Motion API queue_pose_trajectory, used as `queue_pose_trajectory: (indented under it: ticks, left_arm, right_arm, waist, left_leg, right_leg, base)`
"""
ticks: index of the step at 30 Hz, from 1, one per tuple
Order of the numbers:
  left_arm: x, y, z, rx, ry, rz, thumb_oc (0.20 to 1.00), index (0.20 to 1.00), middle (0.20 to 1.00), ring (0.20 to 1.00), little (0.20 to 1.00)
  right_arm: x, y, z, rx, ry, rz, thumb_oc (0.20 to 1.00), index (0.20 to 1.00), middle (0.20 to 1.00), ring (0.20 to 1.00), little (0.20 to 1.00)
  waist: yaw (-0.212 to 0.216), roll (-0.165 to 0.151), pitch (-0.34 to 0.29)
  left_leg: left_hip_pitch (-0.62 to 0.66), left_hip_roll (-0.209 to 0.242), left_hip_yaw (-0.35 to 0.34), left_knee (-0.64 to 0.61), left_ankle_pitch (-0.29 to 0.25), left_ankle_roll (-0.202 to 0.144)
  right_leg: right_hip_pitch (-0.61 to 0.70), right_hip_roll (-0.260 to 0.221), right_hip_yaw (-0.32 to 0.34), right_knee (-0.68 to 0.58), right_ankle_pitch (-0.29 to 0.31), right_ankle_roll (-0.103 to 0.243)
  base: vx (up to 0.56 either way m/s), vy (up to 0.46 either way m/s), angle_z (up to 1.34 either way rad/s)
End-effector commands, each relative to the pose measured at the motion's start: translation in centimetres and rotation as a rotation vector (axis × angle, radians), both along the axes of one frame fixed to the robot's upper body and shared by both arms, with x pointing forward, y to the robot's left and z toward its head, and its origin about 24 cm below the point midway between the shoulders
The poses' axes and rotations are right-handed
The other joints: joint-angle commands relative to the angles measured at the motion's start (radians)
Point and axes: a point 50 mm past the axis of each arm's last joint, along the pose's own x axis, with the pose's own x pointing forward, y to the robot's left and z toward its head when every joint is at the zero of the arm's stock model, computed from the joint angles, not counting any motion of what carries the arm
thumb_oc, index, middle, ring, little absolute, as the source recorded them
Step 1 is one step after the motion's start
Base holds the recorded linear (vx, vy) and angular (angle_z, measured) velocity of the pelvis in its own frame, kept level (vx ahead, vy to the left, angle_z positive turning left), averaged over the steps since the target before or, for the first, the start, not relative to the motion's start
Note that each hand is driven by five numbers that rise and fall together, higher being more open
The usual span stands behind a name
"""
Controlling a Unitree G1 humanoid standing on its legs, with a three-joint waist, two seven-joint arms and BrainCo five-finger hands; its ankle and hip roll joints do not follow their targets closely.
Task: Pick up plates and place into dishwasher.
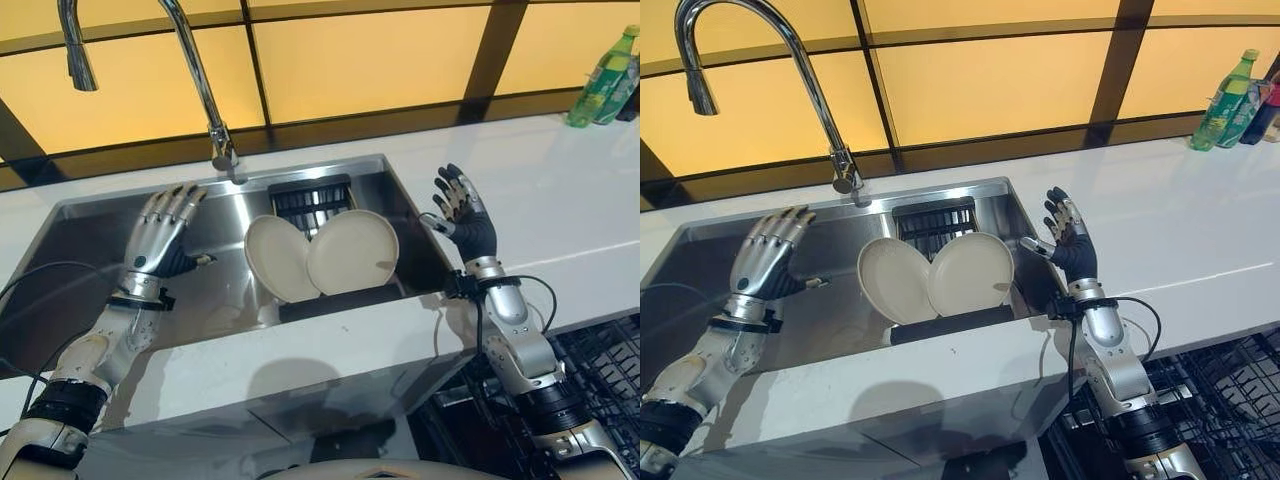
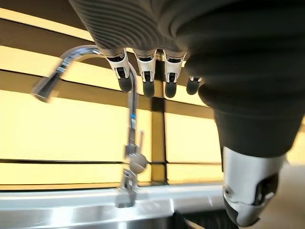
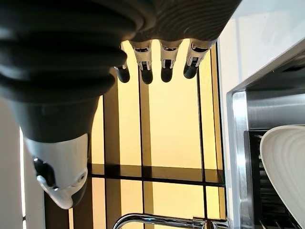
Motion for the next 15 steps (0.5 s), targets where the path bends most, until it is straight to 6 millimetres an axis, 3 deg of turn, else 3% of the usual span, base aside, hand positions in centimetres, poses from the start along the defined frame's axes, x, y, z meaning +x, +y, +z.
queue_pose_trajectory:
  ticks: [1, 7, 15]
  left_arm:
    - [1.6, 0.3, 3.3, 0.131, -0.122, -0.062, 1.0, 1.0, 1.0, 1.0, 1.0]
    - [1.7, -1.2, 3.7, 0.315, -0.13, -0.222, 1.0, 1.0, 1.0, 1.0, 1.0]
    - [1.7, -2.4, 4.4, 0.377, -0.199, -0.32, 1.0, 1.0, 1.0, 1.0, 1.0]
  right_arm:
    - [0.8, 0.0, 2.1, -0.011, -0.099, 0.026, 1.0, 1.0, 1.0, 1.0, 1.0]
    - [0.8, 0.0, 2.2, -0.013, -0.099, 0.032, 1.0, 1.0, 1.0, 1.0, 1.0]
    - [0.6, -0.2, 1.9, -0.01, -0.086, 0.027, 1.0, 1.0, 1.0, 1.0, 1.0]
  waist:
    - [-0.006, -0.02, -0.067]
    - [-0.017, -0.018, -0.071]
    - [-0.027, -0.018, -0.076]
  left_leg:
    - [-0.05, 0.034, 0.066, 0.016, -0.033, -0.019]
    - [-0.05, 0.028, 0.074, 0.015, -0.037, -0.016]
    - [-0.051, 0.018, 0.076, 0.011, -0.042, -0.009]
  right_leg:
    - [-0.063, -0.124, 0.059, 0.036, -0.001, 0.115]
    - [-0.071, -0.13, 0.062, 0.038, 0.004, 0.122]
    - [-0.077, -0.135, 0.069, 0.037, 0.008, 0.128]
  base:
    - [0.0, 0.0, 0.0]
    - [0.0, 0.0, 0.0]
    - [0.01, 0.003, 0.0]
